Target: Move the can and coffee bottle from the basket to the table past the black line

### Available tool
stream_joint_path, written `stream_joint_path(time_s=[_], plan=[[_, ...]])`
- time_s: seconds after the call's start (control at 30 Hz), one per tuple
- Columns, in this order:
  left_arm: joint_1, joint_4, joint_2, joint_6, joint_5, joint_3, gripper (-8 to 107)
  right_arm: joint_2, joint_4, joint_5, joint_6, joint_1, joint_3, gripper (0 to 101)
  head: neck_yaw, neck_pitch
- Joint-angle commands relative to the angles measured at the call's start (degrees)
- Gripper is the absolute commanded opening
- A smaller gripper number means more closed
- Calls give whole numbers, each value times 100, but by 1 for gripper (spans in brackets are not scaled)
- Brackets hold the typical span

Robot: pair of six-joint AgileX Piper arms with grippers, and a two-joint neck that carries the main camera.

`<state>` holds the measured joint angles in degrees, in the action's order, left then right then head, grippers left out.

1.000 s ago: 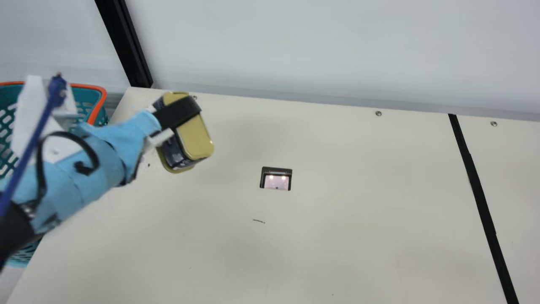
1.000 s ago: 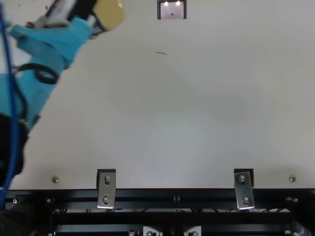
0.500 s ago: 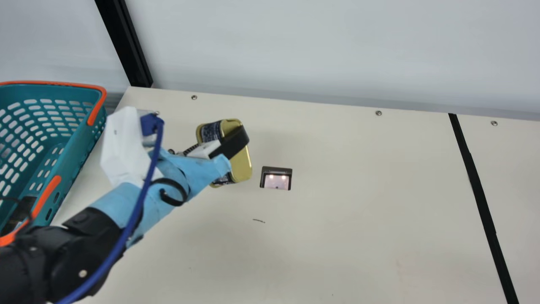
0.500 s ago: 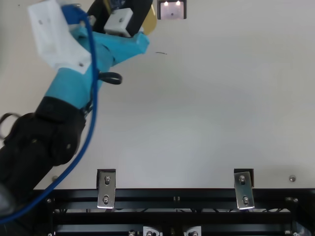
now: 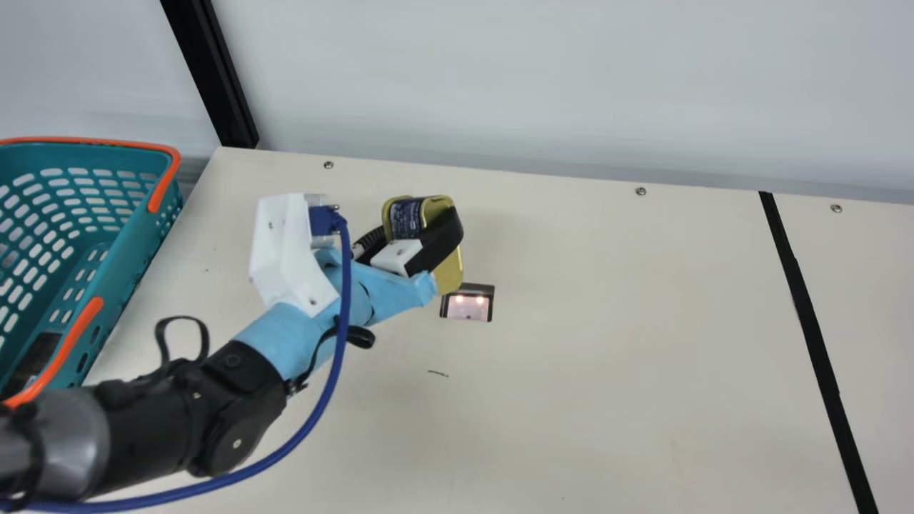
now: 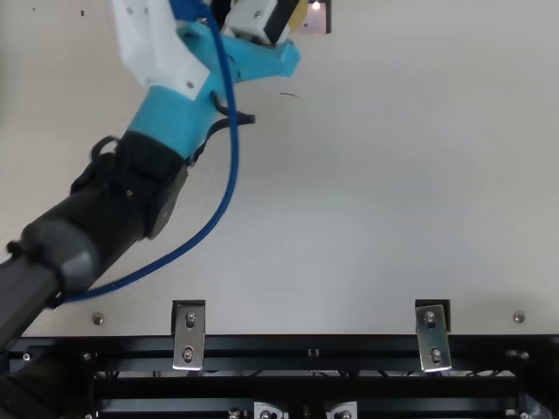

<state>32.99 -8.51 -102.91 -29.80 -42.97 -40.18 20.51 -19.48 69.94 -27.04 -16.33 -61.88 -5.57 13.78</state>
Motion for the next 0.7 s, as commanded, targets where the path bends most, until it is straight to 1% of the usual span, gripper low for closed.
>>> stream_joint_path(time_s=[0.0, 0.4, 0.67], plan=[[-2, 115, -209, 16, -128, -112, 10, 0, 0, 0, 0, 0, 0, 101, 30, 20], [47, 354, -1035, 121, -440, -824, 10, 0, 0, 0, 0, 0, 0, 101, 30, 20], [-32, 432, -1416, 57, -562, -1109, 10, 0, 0, 0, 0, 0, 0, 101, 30, 20]])
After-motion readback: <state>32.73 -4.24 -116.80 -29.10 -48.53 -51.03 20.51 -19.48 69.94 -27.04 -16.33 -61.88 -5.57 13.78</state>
